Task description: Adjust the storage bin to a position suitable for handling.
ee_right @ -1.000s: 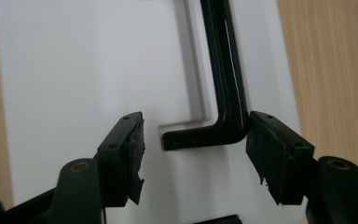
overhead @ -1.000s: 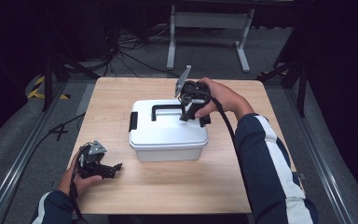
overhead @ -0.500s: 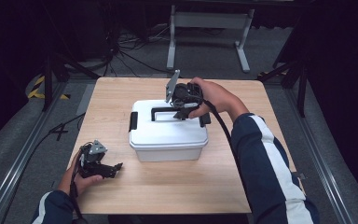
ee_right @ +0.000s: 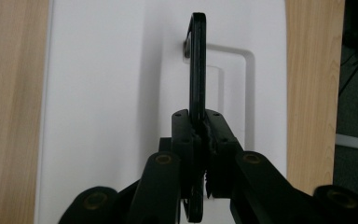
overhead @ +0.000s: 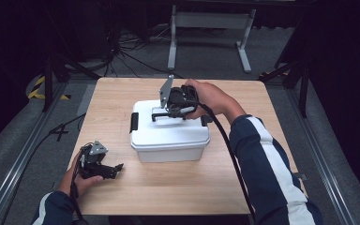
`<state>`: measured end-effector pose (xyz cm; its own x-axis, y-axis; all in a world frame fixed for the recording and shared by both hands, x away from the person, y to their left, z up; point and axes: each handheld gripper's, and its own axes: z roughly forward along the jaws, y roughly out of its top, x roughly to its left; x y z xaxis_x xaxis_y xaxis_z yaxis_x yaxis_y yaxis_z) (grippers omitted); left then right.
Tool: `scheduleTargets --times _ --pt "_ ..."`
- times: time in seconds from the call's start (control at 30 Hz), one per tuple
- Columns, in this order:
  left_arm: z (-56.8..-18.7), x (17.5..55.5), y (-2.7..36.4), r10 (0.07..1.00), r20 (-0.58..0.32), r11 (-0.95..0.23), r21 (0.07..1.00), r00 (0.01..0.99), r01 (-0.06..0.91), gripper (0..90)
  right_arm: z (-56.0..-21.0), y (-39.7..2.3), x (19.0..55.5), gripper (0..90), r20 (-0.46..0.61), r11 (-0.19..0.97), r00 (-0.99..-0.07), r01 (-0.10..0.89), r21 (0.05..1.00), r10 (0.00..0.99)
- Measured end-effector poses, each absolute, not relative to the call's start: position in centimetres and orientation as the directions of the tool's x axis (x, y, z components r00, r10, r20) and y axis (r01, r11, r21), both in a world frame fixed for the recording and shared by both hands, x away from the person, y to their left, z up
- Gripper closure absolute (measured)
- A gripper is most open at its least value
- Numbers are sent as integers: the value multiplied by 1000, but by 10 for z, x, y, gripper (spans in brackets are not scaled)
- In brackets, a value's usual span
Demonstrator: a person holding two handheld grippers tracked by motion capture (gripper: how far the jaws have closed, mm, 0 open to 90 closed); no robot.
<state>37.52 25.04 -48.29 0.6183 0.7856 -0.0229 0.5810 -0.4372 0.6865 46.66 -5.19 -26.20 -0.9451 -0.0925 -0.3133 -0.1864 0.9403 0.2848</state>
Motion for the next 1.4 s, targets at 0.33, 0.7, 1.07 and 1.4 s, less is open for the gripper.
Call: scheduleTargets --times 0.33,0.7,1.07,1.4 --pt "-483 375 250 786 -20 -437 687 617 580 1 -249 -60 465 846 -332 924 -941 -180 338 -62" --pt "-483 375 250 787 -26 -435 685 616 584 1 -233 -81 463 847 -338 915 -941 -159 371 -26" --pt "-483 375 250 787 -20 -438 686 616 582 1 -230 -122 461 847 -352 908 -936 -129 399 22" --pt "-482 374 250 789 -22 -437 682 614 586 3 -225 -169 456 846 -349 900 -934 -86 427 77"
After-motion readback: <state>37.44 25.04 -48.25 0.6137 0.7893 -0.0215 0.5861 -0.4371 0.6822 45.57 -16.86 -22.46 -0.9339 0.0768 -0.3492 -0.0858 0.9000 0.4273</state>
